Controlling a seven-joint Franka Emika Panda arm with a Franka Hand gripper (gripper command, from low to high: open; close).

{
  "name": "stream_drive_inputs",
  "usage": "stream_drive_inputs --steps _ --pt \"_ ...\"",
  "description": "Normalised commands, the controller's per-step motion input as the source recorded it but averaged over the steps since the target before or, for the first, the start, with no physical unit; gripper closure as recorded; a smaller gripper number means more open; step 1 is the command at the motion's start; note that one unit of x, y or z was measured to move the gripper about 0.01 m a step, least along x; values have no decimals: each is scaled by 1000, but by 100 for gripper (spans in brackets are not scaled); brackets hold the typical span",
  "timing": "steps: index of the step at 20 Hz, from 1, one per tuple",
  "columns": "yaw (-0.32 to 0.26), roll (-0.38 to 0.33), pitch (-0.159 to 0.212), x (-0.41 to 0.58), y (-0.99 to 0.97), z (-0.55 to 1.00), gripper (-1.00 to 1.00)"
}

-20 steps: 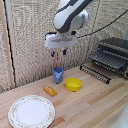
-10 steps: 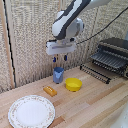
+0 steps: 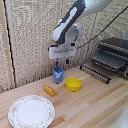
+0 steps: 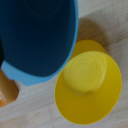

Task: Carefully approach the cobalt cup with your gripper. Make sure to hold the cobalt cup delicately with your gripper. Carefully elevate the cobalt cup, moving it off the surface. Position the cobalt cup to hover above the alabaster dining ware. Gently lower the cobalt cup onto the alabaster dining ware. Gradually release your hold on the cobalt cup.

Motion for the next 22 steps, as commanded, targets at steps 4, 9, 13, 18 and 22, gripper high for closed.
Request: stream_drive_inputs --steps 4,9,13,18,22 --pt "13 -55 94 135 -247 -254 -100" --pt "55 -70 16 329 -53 -237 -100" --pt "72 -66 0 277 -36 -211 -100" --pt "37 -85 26 68 0 -213 -100" --pt "0 -39 43 4 0 -104 100"
